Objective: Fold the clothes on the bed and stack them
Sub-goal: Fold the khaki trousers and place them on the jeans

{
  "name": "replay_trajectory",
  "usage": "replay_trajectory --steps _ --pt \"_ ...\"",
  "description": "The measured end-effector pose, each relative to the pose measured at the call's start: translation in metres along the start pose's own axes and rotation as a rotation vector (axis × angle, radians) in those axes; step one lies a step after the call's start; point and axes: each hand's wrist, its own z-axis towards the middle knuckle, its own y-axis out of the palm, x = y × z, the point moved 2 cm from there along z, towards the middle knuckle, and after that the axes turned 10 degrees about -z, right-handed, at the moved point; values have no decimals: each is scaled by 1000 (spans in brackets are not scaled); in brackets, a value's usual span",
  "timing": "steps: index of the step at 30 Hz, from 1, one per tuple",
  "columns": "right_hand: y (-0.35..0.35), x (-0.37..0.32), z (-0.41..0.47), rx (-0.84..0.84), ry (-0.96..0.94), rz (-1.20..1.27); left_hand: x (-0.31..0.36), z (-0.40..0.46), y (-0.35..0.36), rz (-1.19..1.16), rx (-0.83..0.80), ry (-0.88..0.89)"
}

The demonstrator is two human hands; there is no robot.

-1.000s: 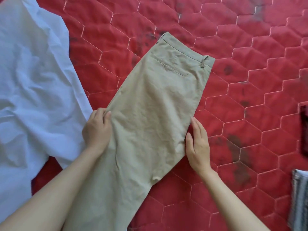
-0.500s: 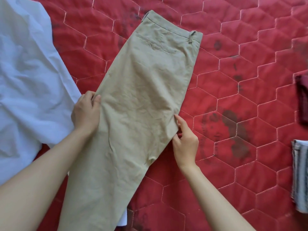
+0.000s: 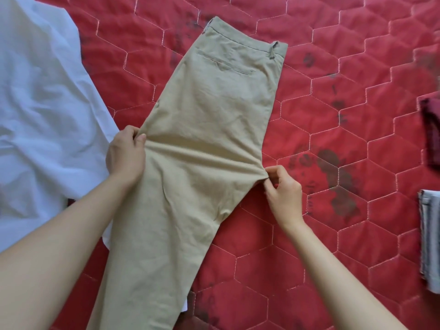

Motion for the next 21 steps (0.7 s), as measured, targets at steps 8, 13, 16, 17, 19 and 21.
replay_trajectory --steps 8,13,16,17,19,21 --pt "16 -86 29 152 -227 -181 31 -21 45 424 -174 510" --pt "87 -112 64 -84 -383 -585 10 -32 66 536 -257 529" --pt "79 -60 59 -43 -349 -697 -5 -39 61 546 -245 585" --pt "72 -46 55 -5 -308 -713 -7 -40 60 555 -246 596" --pt "60 -28 47 10 -165 -697 -4 -41 59 554 -260 580" --pt "54 -21 41 -27 -67 -665 2 -40 59 538 -277 536"
